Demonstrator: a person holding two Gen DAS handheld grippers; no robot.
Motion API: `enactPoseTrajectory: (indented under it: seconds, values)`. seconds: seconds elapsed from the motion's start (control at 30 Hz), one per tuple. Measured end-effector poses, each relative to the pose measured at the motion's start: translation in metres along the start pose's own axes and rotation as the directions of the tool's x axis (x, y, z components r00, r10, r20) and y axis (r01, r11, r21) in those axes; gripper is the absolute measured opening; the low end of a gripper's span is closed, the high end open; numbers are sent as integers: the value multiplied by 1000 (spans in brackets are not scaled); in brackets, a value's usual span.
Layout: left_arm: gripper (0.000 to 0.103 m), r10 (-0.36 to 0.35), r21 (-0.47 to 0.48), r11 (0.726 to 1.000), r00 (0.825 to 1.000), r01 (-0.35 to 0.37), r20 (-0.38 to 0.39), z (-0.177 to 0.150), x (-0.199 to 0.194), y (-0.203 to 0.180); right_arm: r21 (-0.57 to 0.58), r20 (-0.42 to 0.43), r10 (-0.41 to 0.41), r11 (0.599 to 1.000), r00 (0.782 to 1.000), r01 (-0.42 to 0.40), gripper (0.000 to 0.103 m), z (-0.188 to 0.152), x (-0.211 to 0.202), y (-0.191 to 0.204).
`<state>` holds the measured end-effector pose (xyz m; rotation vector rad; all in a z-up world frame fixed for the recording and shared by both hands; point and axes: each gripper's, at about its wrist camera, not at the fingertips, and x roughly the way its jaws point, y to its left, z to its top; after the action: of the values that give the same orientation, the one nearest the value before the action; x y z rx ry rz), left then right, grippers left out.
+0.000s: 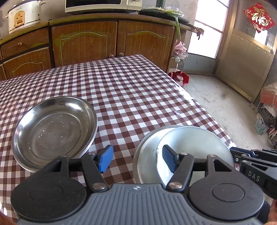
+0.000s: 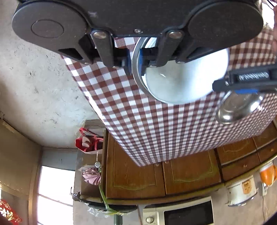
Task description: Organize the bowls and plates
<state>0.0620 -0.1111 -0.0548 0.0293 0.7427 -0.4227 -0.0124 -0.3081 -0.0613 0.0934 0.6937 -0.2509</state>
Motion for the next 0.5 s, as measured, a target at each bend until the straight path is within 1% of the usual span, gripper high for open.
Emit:
enactPoseTrajectory:
  seconds: [0.07, 0.1, 0.17, 0.27, 0.3, 0.33, 0.37, 0.4, 0.47, 0.5]
  values:
    - [69, 5, -1, 1000, 1000, -5, 3, -1, -1, 1, 17, 28, -22, 1000, 999, 21, 19, 0, -6, -3]
    - [70, 5, -3, 1000, 1000, -5, 5, -1, -1, 1, 13, 57, -36, 999, 998, 35, 19, 1, -13, -3]
    - [71, 8, -7, 1000, 1000, -8, 4, -1, -1, 1, -1, 86, -40, 999, 995, 40, 19, 4, -21, -3]
    - [74, 5, -3, 1000, 1000, -5, 5, -2, -2, 0, -40, 78, -40, 998, 996, 43, 19, 3, -20, 6]
    - [75, 6, 0, 1000, 1000, -6, 5, -2, -2, 0, -66, 61, -40, 997, 997, 44, 20, 0, -14, 12]
    - [76, 5, 2, 1000, 1000, -5, 5, -3, -3, 0, -87, 31, -24, 996, 999, 27, 20, -4, -7, 19]
    - [76, 3, 3, 1000, 1000, -3, 6, -3, -4, 1, -85, 5, -1, 996, 1000, 2, 24, -7, -1, 22]
    - [77, 3, 3, 1000, 1000, -3, 9, -3, -6, 2, -81, 9, -6, 997, 1000, 7, 23, -10, 0, 25]
    - [79, 5, -1, 1000, 1000, -5, 12, -4, -7, 4, -80, 62, -17, 997, 998, 22, 23, -9, -8, 25]
    - [79, 0, -7, 1000, 1000, 0, 8, -3, -7, 5, -75, 82, -10, 997, 997, 16, 23, -6, -13, 23]
